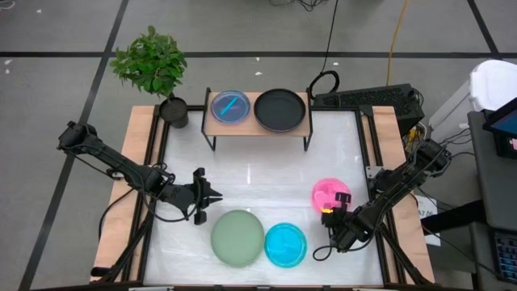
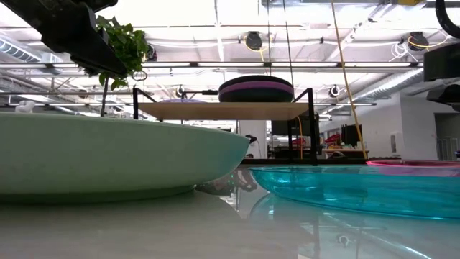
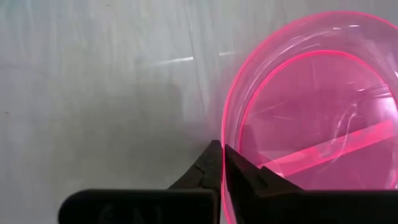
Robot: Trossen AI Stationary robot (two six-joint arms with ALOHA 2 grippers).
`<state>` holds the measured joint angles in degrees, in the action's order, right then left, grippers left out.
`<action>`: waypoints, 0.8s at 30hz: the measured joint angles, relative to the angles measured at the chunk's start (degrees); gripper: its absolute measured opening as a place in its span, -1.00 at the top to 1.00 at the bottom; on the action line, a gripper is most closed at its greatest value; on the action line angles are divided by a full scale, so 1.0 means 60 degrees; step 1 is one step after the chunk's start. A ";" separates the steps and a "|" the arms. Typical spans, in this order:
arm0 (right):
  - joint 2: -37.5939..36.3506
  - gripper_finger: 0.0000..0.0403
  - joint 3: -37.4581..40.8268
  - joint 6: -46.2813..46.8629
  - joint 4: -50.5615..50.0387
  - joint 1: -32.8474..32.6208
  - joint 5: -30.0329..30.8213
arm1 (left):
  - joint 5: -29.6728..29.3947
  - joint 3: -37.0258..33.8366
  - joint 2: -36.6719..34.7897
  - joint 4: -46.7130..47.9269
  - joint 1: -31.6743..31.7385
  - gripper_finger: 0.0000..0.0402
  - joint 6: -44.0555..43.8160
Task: Place and stack plates onto a shelf
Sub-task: Stack the pink plate on top of the blue plate on the shelf
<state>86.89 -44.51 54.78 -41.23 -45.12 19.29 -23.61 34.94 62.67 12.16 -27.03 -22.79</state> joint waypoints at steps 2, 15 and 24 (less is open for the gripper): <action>0.0000 1.00 0.0000 -0.0026 0.0054 0.0003 -0.0004 | 0.0002 0.0000 0.0000 0.0000 -0.0003 0.71 0.0015; -0.0602 1.00 -0.0237 -0.0497 0.0110 0.0025 0.0190 | -0.0077 0.0000 0.0000 -0.0011 0.0000 0.71 0.0191; -0.1336 1.00 -0.0772 -0.3046 0.0566 0.0208 0.0805 | -0.0087 0.0000 0.0002 -0.0735 0.0000 0.71 0.1541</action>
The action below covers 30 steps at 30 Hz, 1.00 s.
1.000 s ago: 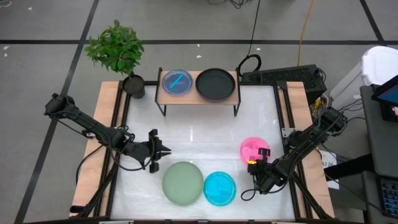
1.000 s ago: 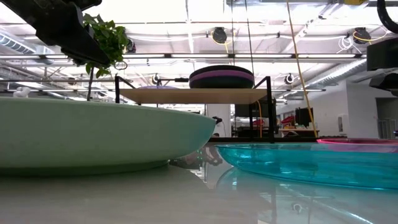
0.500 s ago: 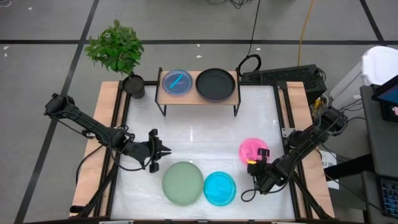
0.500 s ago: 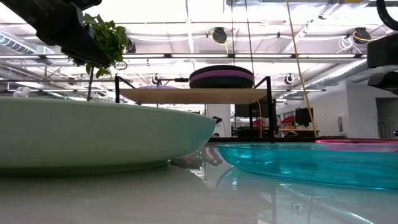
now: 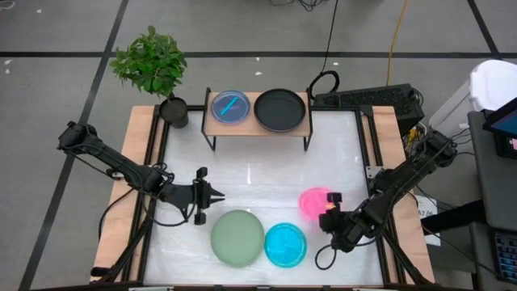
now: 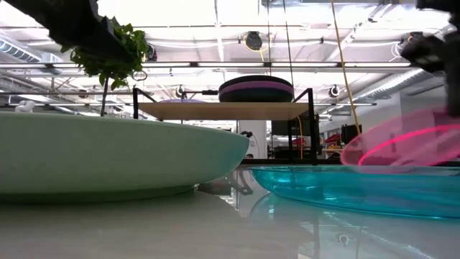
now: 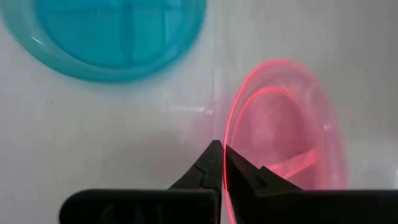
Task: Place and stack plates onto a shelf
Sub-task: Stack the pink plate on top of the blue plate on the shelf
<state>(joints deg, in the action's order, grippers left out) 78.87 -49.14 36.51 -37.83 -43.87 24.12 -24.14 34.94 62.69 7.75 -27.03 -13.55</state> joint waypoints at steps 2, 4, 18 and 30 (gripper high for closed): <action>-0.0126 1.00 -0.0076 -0.1019 0.0316 0.0135 0.0022 | -0.0001 0.0000 -0.0002 -0.0370 0.0007 0.71 0.0469; -0.0273 1.00 -0.0136 -0.1846 0.0606 0.0288 0.0176 | -0.0001 0.0000 -0.0002 -0.0755 0.0007 0.71 0.0865; -0.1540 1.00 -0.0175 -0.6701 0.2504 0.1736 0.0222 | 0.0261 0.0004 0.0001 -0.1892 0.0631 0.12 0.3255; -0.1764 1.00 -0.0175 -0.8360 0.3845 0.2644 -0.1134 | 0.1549 0.0013 0.0632 -0.3838 0.0867 -0.19 0.6125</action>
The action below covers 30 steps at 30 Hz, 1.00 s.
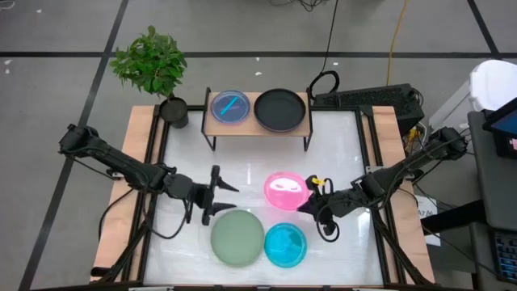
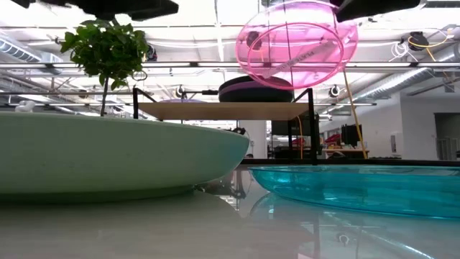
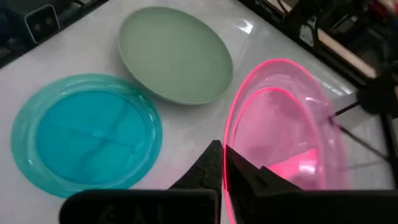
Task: Place and stack plates onto a shelf
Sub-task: Stack the pink plate on top of the blue plate on the shelf
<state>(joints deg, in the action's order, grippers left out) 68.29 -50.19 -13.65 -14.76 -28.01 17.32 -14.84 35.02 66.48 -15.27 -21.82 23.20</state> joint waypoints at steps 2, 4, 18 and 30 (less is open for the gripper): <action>0.0000 1.00 0.0000 0.0162 -0.0002 0.0051 -0.0173 | 0.0217 0.0000 0.0373 -0.0100 0.0000 -0.19 0.0543; 0.0000 1.00 0.0000 0.0240 0.0014 0.0051 -0.0192 | 0.0280 -0.0002 0.0829 -0.0486 0.0018 -0.19 0.1064; 0.0158 1.00 0.0004 -0.0572 0.1113 0.0170 -0.1381 | 0.1145 0.0747 0.2971 -0.2930 0.0745 -0.19 0.2913; 0.0160 1.00 0.0004 -0.0455 0.0989 0.0390 -0.1689 | 0.3079 0.0996 0.3128 -0.2524 0.1706 -0.18 0.2972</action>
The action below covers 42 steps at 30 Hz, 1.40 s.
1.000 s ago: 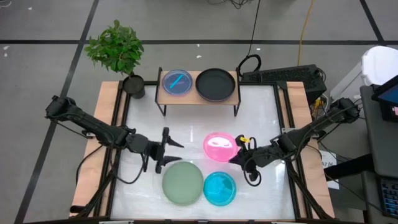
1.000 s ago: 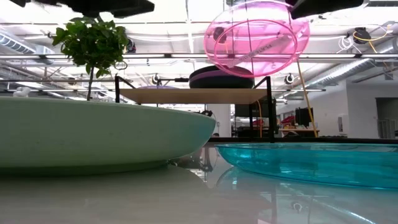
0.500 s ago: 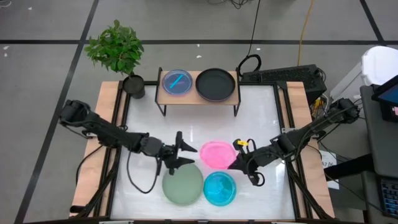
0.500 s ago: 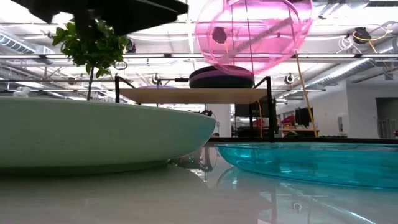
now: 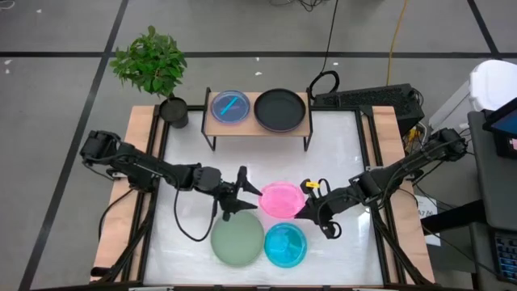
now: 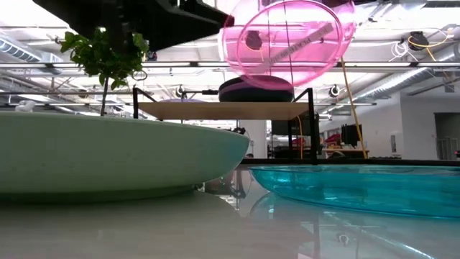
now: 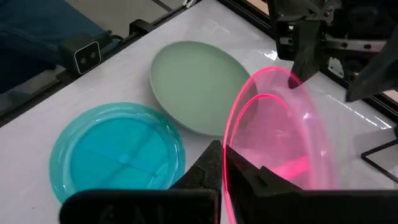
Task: Place and stack plates onto a shelf
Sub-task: Stack the pink plate on top of the blue plate on the shelf
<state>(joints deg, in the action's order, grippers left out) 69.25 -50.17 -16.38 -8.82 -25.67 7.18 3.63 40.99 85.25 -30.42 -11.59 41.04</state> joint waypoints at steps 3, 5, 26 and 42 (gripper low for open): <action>-0.0004 1.00 0.0000 -0.0122 0.0010 0.0000 0.0001 | 0.0289 0.0000 0.0000 0.0218 0.0145 -0.07 -0.0115; -0.0002 1.00 0.0000 -0.0135 0.0053 0.0012 -0.0002 | 0.0310 0.0000 0.0000 0.0255 0.0181 0.04 -0.0182; -0.0004 1.00 0.0000 -0.0241 0.0244 0.0510 -0.0928 | 0.1199 0.0011 0.0102 -0.0168 0.0172 0.39 0.0124; 0.0146 1.00 0.0007 -0.0223 0.0306 0.0594 -0.1005 | 0.1415 0.0007 0.0761 -0.0604 0.0422 0.59 0.0033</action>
<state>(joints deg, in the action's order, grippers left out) 70.13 -50.13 -17.72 -6.99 -22.11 1.15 12.12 41.04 89.82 -34.04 -9.06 41.23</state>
